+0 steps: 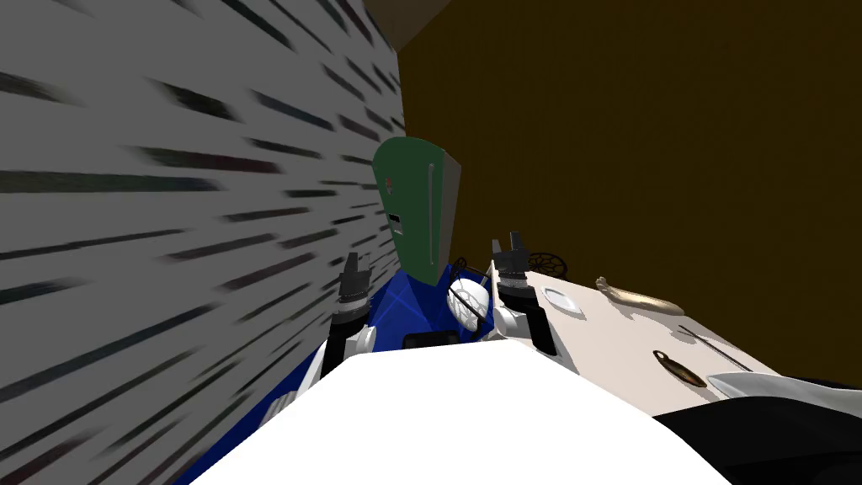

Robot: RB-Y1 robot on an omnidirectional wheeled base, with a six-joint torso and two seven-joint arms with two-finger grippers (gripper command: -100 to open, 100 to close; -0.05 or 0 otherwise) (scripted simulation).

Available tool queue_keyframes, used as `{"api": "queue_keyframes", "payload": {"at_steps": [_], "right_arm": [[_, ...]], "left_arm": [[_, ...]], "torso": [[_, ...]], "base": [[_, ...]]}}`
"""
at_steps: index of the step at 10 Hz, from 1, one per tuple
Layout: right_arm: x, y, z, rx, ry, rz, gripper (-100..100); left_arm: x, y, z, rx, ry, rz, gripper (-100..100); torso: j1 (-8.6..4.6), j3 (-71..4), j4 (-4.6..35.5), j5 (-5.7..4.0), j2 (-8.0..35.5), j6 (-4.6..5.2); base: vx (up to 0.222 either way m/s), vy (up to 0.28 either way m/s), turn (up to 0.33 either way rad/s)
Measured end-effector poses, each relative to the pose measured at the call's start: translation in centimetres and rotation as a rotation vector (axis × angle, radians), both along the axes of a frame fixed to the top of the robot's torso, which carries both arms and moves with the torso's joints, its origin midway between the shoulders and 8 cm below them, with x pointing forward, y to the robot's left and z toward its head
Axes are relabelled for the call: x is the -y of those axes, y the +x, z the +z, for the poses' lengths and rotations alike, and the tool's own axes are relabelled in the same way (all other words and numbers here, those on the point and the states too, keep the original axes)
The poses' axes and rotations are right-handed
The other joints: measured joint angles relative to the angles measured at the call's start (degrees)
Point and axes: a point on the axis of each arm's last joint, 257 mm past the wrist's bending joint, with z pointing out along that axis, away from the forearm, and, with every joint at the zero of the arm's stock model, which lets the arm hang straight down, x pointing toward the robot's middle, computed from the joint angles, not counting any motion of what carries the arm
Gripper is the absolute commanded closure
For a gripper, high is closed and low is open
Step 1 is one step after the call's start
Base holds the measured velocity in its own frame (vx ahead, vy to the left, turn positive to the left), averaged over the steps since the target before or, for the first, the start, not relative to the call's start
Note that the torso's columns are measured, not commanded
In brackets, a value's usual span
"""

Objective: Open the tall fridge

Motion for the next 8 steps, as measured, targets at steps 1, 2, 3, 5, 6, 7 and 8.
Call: {"api": "queue_keyframes", "payload": {"at_steps": [1, 2, 3, 5, 6, 7, 8], "right_arm": [[0.00, 0.00, 0.00, 0.000, 0.000, 0.000, 0], [0.00, 0.00, 0.00, 0.000, 0.000, 0.000, 0], [0.00, 0.00, 0.01, 0.000, 0.000, 0.000, 0], [0.00, -0.01, 0.01, 0.000, 0.000, 0.000, 0], [0.00, -0.01, 0.01, 0.000, 0.000, 0.000, 0], [0.00, -0.01, 0.01, 0.000, 0.000, 0.000, 0], [0.00, -0.01, 0.02, 0.000, 0.000, 0.000, 0]], "left_arm": [[0.00, 0.00, 0.00, 0.000, 0.000, 0.000, 0], [0.00, 0.00, 0.00, 0.000, 0.000, 0.000, 0], [0.00, 0.00, 0.01, 0.000, 0.000, 0.000, 0], [0.00, 0.00, 0.01, 0.000, 0.000, 0.000, 0], [0.00, -0.01, 0.01, 0.000, 0.000, 0.000, 0], [0.00, -0.01, 0.01, 0.000, 0.000, 0.000, 0], [0.00, -0.01, 0.01, 0.000, 0.000, 0.000, 0]], "torso": [[0.00, -4.67, 2.35, 0.00, 2.32, 0.00], [0.00, -12.00, 6.00, 0.00, 5.97, 0.00], [0.00, -20.14, 10.06, 0.00, 10.03, 0.00], [0.00, -36.92, 18.46, 0.00, 18.45, 0.00], [0.00, -45.36, 22.68, 0.00, 22.69, 0.00], [0.00, -53.81, 26.91, 0.00, 26.93, 0.00], [0.00, -62.27, 31.14, 0.00, 31.16, 0.00]], "base": [[0.000, 0.000, 0.000], [0.000, 0.000, 0.000], [0.000, 0.000, 0.000], [0.000, 0.000, 0.000], [0.000, 0.000, 0.000], [0.000, 0.000, 0.000], [0.000, 0.000, 0.000]]}}
